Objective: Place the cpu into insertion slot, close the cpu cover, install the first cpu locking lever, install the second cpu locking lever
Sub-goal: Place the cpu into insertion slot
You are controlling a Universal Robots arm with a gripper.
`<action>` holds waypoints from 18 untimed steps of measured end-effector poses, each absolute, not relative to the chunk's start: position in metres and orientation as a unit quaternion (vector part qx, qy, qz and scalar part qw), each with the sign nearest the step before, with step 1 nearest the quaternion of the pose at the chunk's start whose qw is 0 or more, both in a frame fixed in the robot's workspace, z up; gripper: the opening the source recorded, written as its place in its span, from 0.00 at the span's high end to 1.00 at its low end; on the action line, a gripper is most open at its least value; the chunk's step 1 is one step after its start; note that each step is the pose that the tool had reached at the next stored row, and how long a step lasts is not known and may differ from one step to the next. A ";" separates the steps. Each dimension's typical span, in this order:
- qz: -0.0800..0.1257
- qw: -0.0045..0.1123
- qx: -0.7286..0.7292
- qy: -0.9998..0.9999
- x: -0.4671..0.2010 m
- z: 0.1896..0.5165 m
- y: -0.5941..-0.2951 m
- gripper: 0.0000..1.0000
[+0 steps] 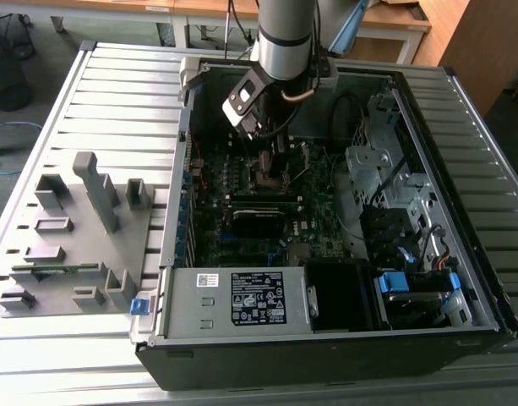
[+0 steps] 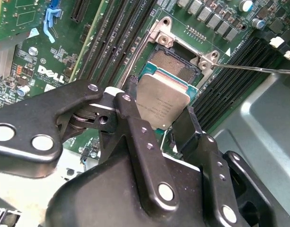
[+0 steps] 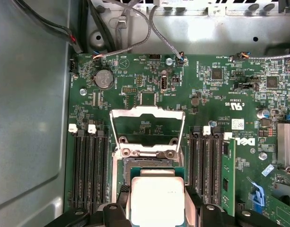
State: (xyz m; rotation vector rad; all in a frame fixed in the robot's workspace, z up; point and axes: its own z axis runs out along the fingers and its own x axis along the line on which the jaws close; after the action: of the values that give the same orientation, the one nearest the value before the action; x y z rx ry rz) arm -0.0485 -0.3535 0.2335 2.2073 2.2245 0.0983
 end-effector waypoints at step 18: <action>0.031 0.003 0.704 0.709 -0.049 0.219 -0.348 0.46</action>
State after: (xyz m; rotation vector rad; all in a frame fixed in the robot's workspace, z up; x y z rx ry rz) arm -0.0488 -0.3481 0.2195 2.2074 2.2243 0.0982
